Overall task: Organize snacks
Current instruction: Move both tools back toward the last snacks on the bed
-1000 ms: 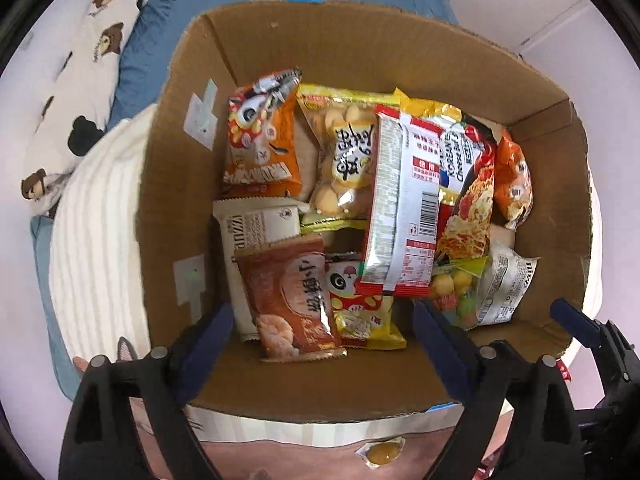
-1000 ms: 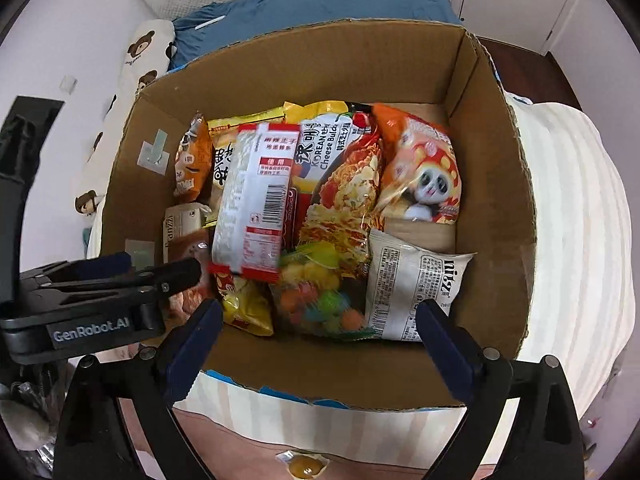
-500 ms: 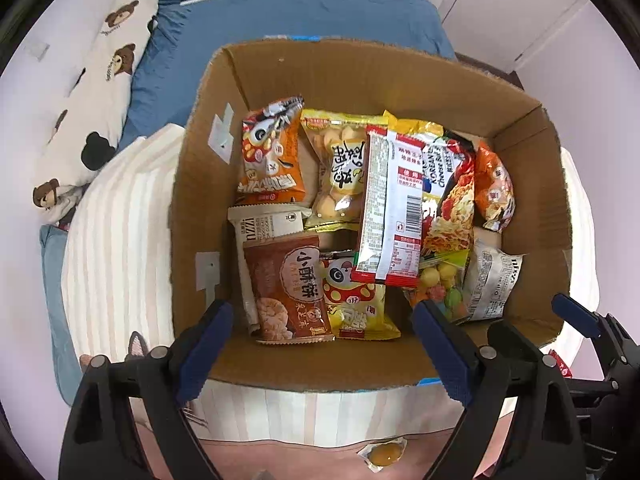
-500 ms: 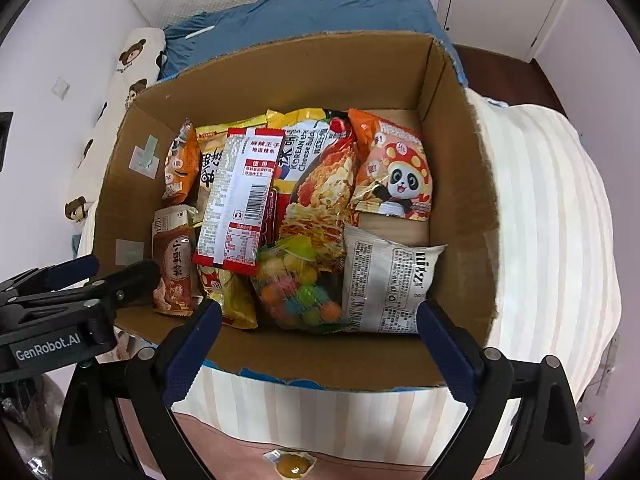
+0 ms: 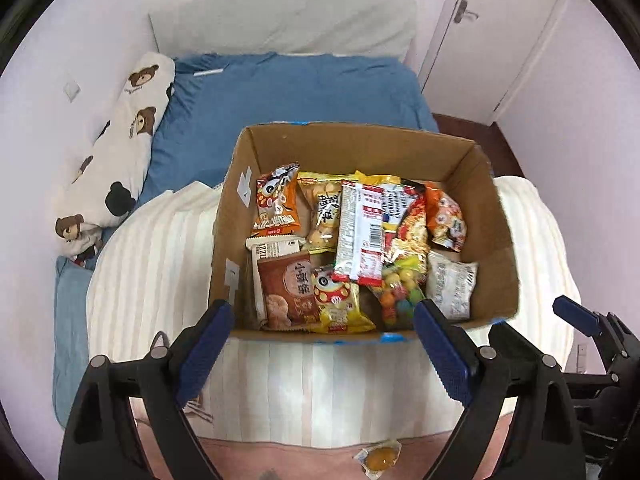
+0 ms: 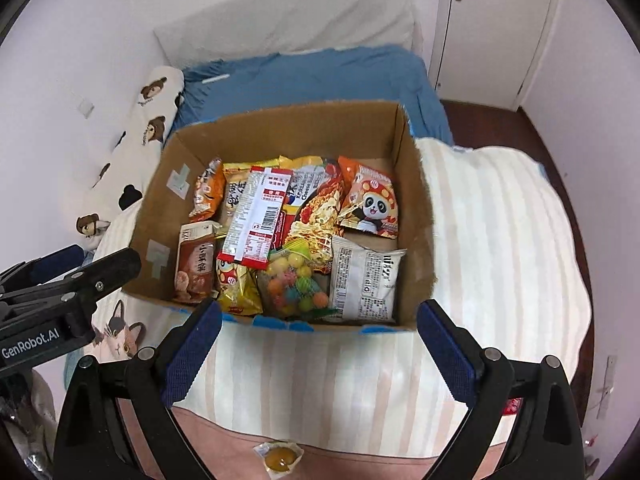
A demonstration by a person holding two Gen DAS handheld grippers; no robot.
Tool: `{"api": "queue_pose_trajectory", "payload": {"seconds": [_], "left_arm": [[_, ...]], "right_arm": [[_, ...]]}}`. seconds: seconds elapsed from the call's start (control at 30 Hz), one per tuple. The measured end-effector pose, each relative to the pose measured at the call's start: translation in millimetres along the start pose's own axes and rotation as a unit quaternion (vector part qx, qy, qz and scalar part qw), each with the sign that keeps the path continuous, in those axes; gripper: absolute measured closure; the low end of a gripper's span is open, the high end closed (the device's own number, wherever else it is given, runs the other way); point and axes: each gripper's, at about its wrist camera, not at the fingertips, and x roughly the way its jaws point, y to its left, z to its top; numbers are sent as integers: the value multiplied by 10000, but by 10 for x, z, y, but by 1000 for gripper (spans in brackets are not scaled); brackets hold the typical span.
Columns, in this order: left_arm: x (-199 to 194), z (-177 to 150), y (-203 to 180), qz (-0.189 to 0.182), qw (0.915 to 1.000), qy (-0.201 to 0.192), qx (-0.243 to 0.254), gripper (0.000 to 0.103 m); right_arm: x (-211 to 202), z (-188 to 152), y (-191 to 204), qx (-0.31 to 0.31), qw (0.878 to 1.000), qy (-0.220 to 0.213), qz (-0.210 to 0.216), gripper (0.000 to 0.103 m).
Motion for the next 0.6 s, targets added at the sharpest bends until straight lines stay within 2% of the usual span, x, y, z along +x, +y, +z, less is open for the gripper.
{"api": "queue_pose_trajectory", "payload": {"seconds": [0.2,0.37,0.5,0.6], "left_arm": [[-327,-264,-21,-53,9997,-250,-29,10],[-587,-550,-44,24,9979,-634,-132,10],[-694,-858,-61,74,9956,-881,-323,10],[-625,-1104,-103,108,9952,-858,-457,10]], "right_arm": [[-306,-233,4,-23,9997,-185,158,3],[-550,-530,-84,111,9976,-426,530,3],[-691,-840,-281,160,9975,-652,239,3],[-635,-1055,-623,543,9971,-490,195,3]]}}
